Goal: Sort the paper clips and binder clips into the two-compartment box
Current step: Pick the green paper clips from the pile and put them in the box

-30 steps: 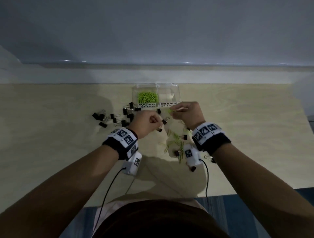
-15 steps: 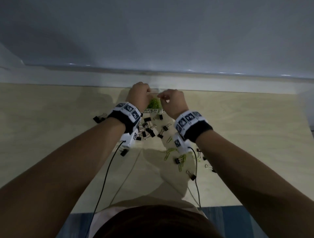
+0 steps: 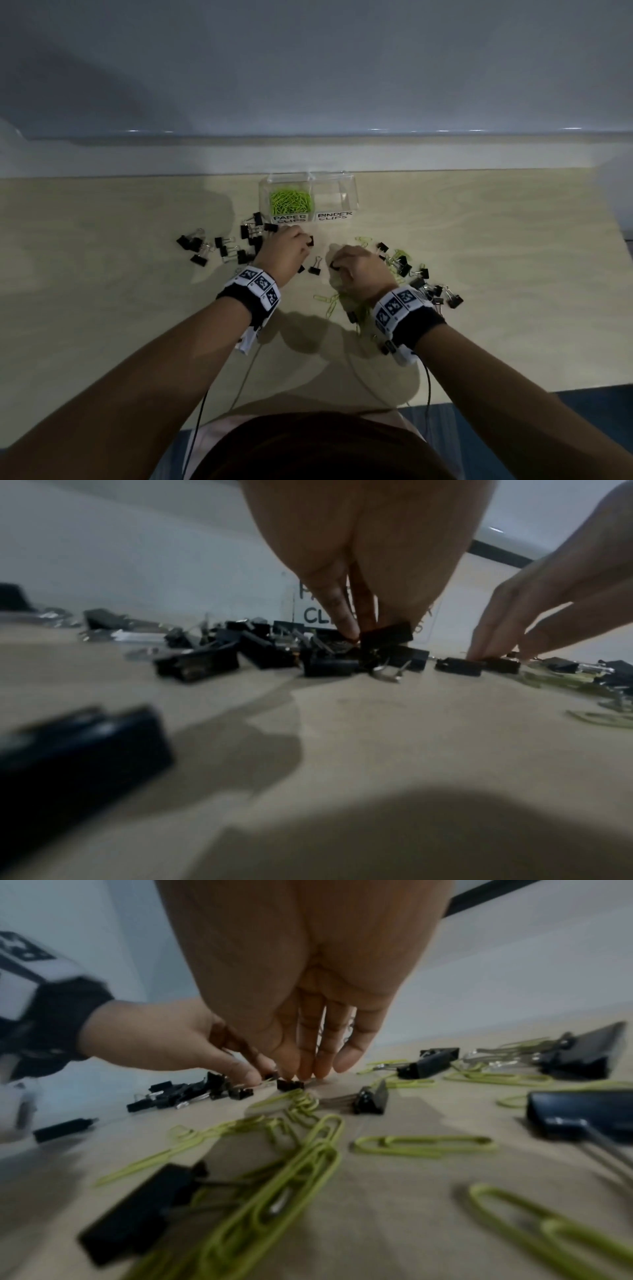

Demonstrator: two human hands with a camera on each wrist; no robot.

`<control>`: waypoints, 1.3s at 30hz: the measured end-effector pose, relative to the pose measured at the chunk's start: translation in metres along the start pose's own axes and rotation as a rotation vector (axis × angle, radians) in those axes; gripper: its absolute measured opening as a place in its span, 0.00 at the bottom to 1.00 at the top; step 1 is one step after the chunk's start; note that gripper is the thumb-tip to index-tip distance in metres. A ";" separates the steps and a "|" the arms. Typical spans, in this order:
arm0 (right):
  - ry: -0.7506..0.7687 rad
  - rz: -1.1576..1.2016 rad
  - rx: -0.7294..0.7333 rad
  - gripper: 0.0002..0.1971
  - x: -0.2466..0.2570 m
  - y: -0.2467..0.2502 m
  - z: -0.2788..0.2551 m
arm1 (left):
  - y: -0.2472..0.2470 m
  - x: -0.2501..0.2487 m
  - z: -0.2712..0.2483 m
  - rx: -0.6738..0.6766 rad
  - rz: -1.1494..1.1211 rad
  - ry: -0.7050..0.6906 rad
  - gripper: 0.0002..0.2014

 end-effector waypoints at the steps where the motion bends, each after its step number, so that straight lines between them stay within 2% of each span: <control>1: -0.016 -0.017 -0.005 0.12 -0.003 0.001 0.000 | 0.001 0.001 -0.004 -0.028 -0.019 0.010 0.11; 3: -0.052 0.022 -0.063 0.09 -0.008 0.004 0.005 | 0.002 0.005 -0.011 -0.074 -0.074 0.043 0.07; 6: -0.092 0.070 -0.102 0.13 -0.001 0.012 0.022 | 0.002 0.006 -0.019 -0.116 -0.167 0.080 0.03; 9: -0.065 0.094 -0.005 0.18 0.022 0.011 0.041 | 0.001 0.009 -0.022 -0.131 -0.235 0.118 0.07; 14: 0.023 -0.053 0.192 0.11 0.042 -0.001 0.056 | 0.006 0.005 -0.025 -0.143 -0.268 0.083 0.12; 19: 0.072 -0.121 0.210 0.09 0.040 -0.002 0.055 | 0.008 0.004 -0.027 -0.143 -0.264 0.065 0.14; 24: 0.068 0.024 0.149 0.08 0.029 -0.007 0.051 | 0.007 0.003 -0.026 -0.109 -0.285 0.086 0.14; 27: 0.010 0.119 0.107 0.06 0.023 -0.005 0.047 | 0.008 0.001 -0.026 -0.092 -0.243 0.067 0.14; 31: -0.070 0.118 0.089 0.04 0.018 -0.011 0.048 | 0.009 -0.002 -0.026 -0.076 -0.192 0.044 0.14; 36: -0.099 0.289 -0.095 0.05 0.013 -0.002 0.037 | 0.018 -0.014 -0.026 -0.076 -0.191 0.013 0.13; 39: -0.192 0.471 -0.176 0.05 0.003 0.009 0.018 | 0.033 -0.031 -0.025 -0.083 -0.257 -0.035 0.14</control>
Point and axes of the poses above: each hand's wrist, its own z-axis towards the middle knuckle, its own y-axis out of the back of the hand, x = y × z, the point moved 7 cm from there along z, towards the middle knuckle, and after that the axes turned 5 degrees about -y, right-handed, at the moved point
